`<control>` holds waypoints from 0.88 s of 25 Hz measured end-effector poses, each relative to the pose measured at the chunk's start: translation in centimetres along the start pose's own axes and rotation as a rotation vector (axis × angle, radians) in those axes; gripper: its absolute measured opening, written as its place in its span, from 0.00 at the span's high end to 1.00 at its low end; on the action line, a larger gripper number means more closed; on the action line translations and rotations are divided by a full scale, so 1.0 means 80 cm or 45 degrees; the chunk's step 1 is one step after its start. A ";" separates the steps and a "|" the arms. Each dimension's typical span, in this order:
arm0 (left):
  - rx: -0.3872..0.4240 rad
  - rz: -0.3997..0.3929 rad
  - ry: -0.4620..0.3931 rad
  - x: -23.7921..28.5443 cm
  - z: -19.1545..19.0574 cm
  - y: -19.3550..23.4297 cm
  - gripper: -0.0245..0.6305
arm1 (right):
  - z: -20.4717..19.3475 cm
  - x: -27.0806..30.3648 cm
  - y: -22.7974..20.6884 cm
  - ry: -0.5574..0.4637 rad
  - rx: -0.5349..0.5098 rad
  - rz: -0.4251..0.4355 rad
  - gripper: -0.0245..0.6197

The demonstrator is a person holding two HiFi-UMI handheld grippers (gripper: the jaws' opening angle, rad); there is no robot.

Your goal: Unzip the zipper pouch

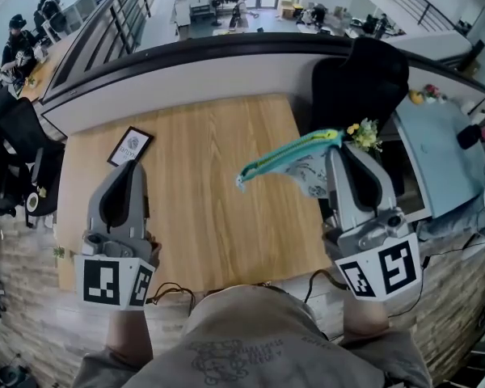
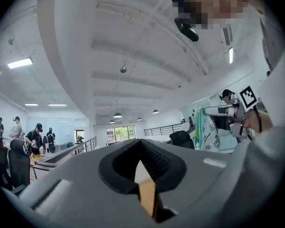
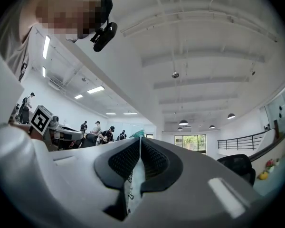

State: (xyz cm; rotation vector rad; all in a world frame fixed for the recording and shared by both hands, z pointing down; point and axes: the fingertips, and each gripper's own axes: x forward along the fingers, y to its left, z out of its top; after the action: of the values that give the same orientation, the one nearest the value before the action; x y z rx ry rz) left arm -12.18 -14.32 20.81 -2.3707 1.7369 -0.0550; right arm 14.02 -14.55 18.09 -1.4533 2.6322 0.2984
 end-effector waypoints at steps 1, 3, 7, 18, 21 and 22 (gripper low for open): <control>-0.004 -0.002 0.012 -0.002 -0.005 -0.002 0.96 | -0.004 -0.003 0.001 0.009 0.000 -0.002 0.93; -0.024 -0.006 0.033 -0.006 -0.016 -0.006 0.96 | -0.016 -0.010 0.006 0.040 -0.013 -0.002 0.94; -0.051 -0.015 0.083 -0.014 -0.039 -0.012 0.96 | -0.048 -0.017 0.016 0.130 -0.008 0.015 0.94; -0.041 -0.046 0.252 -0.025 -0.114 -0.030 0.96 | -0.129 -0.028 0.040 0.323 0.075 0.062 0.94; -0.046 -0.044 0.248 -0.027 -0.113 -0.028 0.96 | -0.130 -0.027 0.047 0.327 0.075 0.072 0.94; -0.047 -0.044 0.246 -0.027 -0.112 -0.028 0.96 | -0.130 -0.026 0.048 0.327 0.069 0.073 0.94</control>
State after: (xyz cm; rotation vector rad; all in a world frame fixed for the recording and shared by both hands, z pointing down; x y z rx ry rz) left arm -12.09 -12.89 30.17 -2.4949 1.7934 -0.2682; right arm 11.76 -13.24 29.09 -1.4907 2.8595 0.0461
